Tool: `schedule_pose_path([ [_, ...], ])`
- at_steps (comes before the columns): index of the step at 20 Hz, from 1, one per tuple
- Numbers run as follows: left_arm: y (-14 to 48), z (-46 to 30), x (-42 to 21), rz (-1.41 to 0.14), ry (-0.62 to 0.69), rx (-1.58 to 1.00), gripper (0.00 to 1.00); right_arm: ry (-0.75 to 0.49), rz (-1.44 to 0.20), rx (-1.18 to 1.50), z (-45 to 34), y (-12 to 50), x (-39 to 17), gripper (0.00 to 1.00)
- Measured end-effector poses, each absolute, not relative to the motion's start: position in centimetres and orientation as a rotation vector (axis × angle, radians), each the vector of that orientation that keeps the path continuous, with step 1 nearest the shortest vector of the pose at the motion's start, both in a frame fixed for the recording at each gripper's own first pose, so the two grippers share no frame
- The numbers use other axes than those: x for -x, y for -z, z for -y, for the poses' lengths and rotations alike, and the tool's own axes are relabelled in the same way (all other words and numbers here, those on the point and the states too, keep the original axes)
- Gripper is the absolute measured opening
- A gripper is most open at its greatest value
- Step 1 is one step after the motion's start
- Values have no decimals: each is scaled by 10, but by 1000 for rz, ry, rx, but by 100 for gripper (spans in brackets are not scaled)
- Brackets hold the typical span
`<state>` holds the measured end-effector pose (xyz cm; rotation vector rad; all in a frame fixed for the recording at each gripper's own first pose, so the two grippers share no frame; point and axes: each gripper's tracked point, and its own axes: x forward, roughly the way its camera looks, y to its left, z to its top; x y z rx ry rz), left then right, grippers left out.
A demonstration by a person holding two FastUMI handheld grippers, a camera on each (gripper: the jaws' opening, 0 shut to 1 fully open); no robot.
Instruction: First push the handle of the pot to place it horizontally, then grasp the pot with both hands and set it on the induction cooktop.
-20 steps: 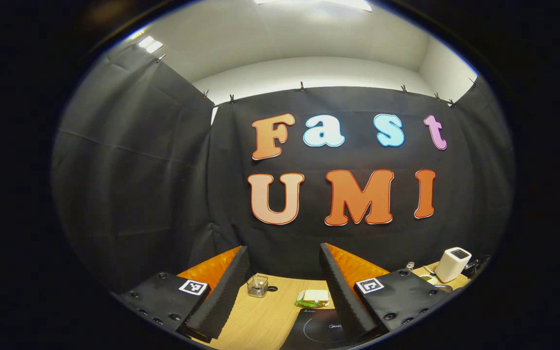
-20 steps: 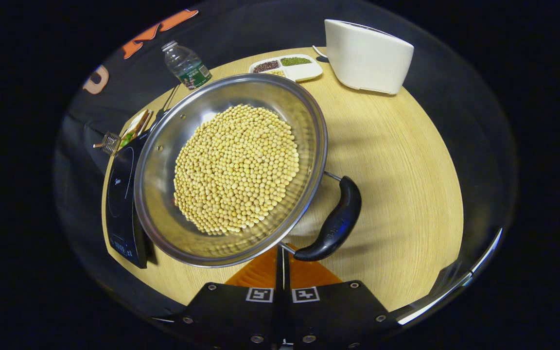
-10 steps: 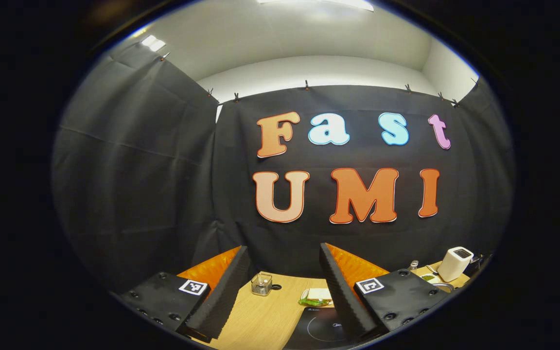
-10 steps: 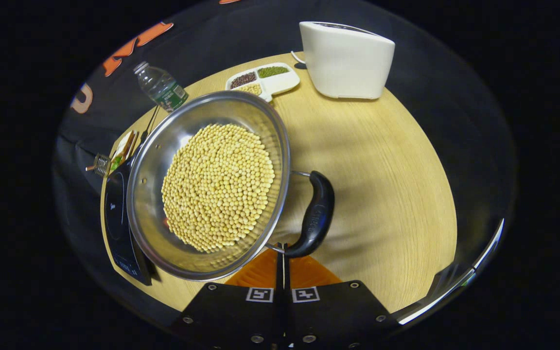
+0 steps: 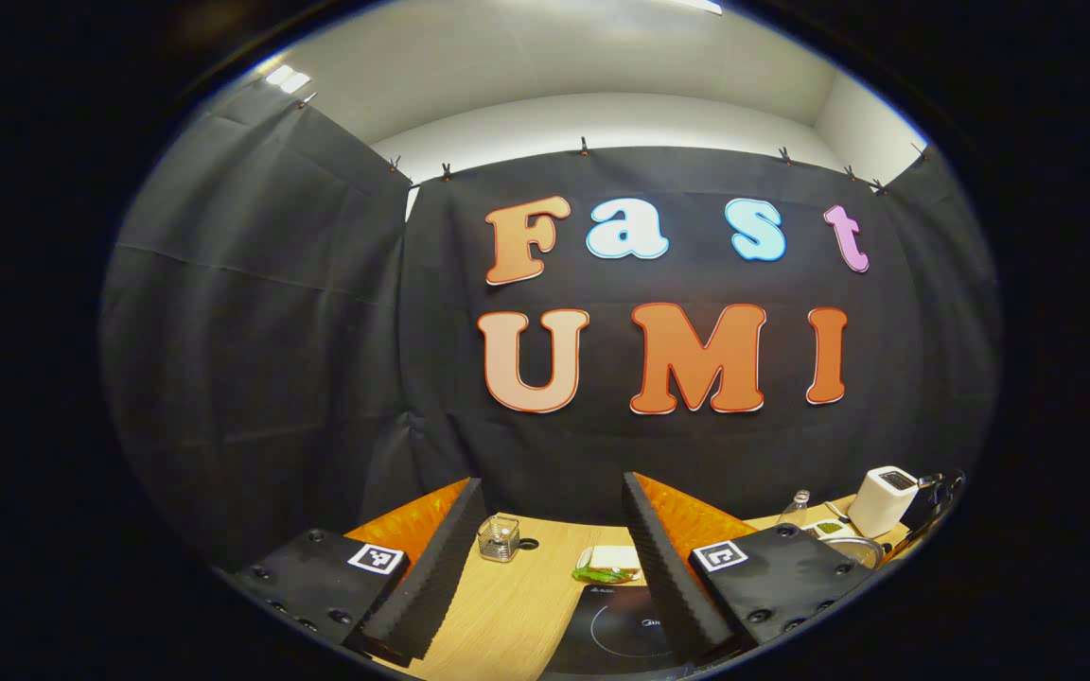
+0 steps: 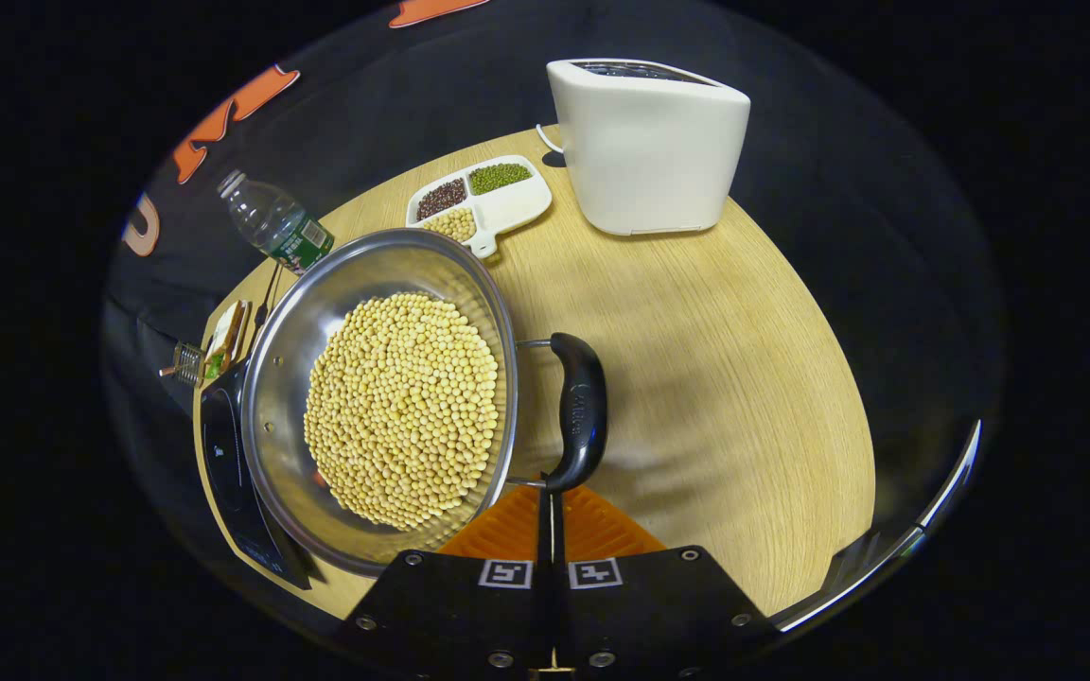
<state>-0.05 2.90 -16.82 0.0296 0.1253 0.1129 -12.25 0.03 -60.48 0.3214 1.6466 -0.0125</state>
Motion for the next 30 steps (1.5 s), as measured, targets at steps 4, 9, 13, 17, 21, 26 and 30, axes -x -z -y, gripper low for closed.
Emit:
schedule_pose_path([
  [4, 177, -22, -1, -148, -94, -36, 98, 37, -1639, -312, 3, 611, 109, 0],
  [9, 171, -18, -1, -123, -99, -58, 97, 68, -1623, -301, 9, 622, 95, 0],
  [13, 167, -8, -5, -90, -107, -74, 97, 80, -1613, -289, 13, 632, 92, 0],
  [17, 179, 35, -20, -83, -44, -72, 95, 77, -1564, -237, 20, 628, 88, 1],
  [21, 215, 87, -35, -162, 52, -79, 98, 58, -1507, -180, 27, 610, 86, 19],
  [26, 270, 151, -47, -301, 182, -70, 98, 44, -1414, -169, 26, 585, 73, 51],
  [30, 325, 191, -60, -451, 253, -52, 96, -9, -1366, -199, 11, 569, 60, 68],
])
